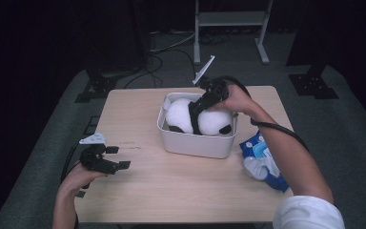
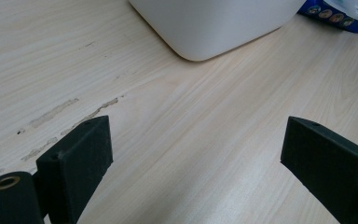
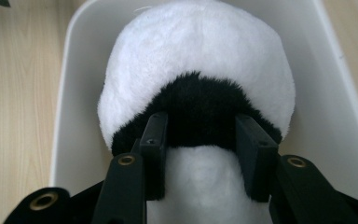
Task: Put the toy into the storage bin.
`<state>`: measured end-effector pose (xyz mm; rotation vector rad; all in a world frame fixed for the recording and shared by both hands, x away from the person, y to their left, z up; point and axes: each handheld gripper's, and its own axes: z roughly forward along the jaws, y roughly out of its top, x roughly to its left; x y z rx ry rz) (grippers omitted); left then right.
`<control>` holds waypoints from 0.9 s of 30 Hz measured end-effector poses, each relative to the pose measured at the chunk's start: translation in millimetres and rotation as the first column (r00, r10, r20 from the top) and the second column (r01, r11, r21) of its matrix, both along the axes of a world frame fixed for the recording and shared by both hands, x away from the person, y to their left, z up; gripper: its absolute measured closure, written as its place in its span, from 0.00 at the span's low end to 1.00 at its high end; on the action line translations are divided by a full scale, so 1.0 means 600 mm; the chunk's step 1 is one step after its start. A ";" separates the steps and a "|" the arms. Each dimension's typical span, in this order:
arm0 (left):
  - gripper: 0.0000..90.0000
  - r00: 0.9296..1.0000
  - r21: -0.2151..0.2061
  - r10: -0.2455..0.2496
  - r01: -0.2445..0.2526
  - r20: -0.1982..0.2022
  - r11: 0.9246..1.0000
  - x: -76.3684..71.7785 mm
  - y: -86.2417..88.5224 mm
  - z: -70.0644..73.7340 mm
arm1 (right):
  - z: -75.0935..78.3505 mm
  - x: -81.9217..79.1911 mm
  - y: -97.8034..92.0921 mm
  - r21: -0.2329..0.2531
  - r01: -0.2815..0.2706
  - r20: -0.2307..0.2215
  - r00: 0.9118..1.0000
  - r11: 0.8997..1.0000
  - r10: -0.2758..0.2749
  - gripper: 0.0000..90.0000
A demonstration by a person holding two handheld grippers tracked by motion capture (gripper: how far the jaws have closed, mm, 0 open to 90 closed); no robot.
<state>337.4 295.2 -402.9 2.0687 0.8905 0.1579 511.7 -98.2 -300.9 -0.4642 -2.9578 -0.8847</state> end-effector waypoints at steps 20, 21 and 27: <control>0.09 1.000 0.009 -0.012 0.012 -0.001 1.000 -0.002 -0.004 0.000 | -0.066 -0.004 0.008 -0.022 -0.014 -0.062 0.998 1.000 0.012 0.83; 0.09 1.000 0.009 -0.012 0.012 -0.001 1.000 -0.002 -0.004 0.000 | -0.066 -0.004 0.008 -0.022 -0.014 -0.062 0.998 1.000 0.012 0.83; 0.09 1.000 0.013 -0.014 0.014 0.000 1.000 -0.002 -0.006 0.000 | -0.064 -0.009 0.000 -0.012 0.022 -0.052 0.998 1.000 -0.022 0.70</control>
